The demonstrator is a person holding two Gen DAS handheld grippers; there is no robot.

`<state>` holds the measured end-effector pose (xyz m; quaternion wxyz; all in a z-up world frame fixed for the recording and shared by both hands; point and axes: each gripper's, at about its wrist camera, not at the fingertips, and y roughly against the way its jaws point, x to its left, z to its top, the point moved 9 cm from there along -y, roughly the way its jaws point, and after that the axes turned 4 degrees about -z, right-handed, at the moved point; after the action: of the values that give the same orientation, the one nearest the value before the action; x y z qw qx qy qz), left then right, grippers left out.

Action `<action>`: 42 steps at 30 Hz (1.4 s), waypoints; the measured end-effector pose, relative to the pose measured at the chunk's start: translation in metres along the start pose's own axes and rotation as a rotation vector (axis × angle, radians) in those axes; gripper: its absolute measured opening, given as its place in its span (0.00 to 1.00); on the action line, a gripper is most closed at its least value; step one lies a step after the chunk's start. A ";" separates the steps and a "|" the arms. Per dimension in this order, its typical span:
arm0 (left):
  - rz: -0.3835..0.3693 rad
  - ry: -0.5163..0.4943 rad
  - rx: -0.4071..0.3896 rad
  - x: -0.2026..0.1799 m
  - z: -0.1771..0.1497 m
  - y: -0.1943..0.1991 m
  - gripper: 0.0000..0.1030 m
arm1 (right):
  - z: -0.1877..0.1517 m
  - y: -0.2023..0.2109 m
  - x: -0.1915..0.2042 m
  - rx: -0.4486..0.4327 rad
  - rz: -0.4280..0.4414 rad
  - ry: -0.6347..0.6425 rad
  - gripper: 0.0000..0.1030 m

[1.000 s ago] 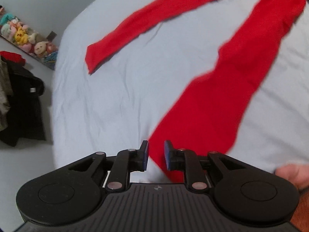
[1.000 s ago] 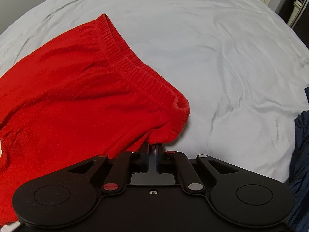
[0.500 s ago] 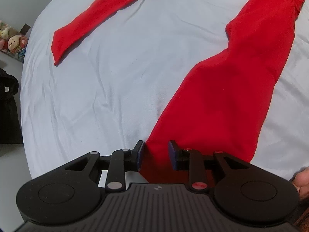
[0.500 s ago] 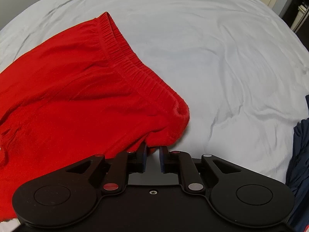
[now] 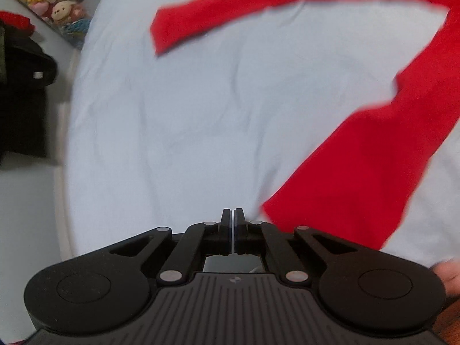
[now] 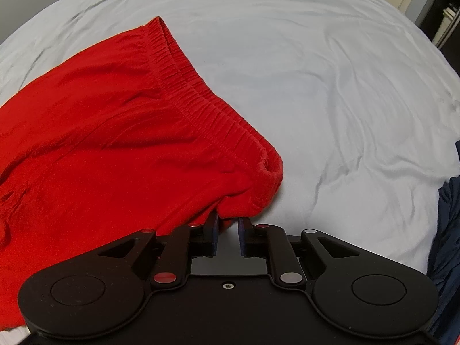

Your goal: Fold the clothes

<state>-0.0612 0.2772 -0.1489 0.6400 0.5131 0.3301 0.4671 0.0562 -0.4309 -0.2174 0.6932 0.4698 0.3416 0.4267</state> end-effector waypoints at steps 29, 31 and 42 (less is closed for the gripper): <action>0.055 0.061 0.058 0.016 0.001 -0.018 0.13 | -0.003 0.001 0.002 -0.002 0.006 0.016 0.21; 0.073 0.053 0.072 0.017 0.001 -0.022 0.16 | -0.004 0.004 -0.001 0.001 0.016 0.008 0.22; 0.132 0.012 -0.086 0.014 -0.002 0.033 0.19 | -0.011 0.026 -0.016 -0.015 0.056 -0.029 0.23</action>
<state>-0.0667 0.2917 -0.1163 0.6273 0.5028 0.2790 0.5252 0.0329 -0.4362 -0.1954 0.6893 0.4800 0.3151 0.4418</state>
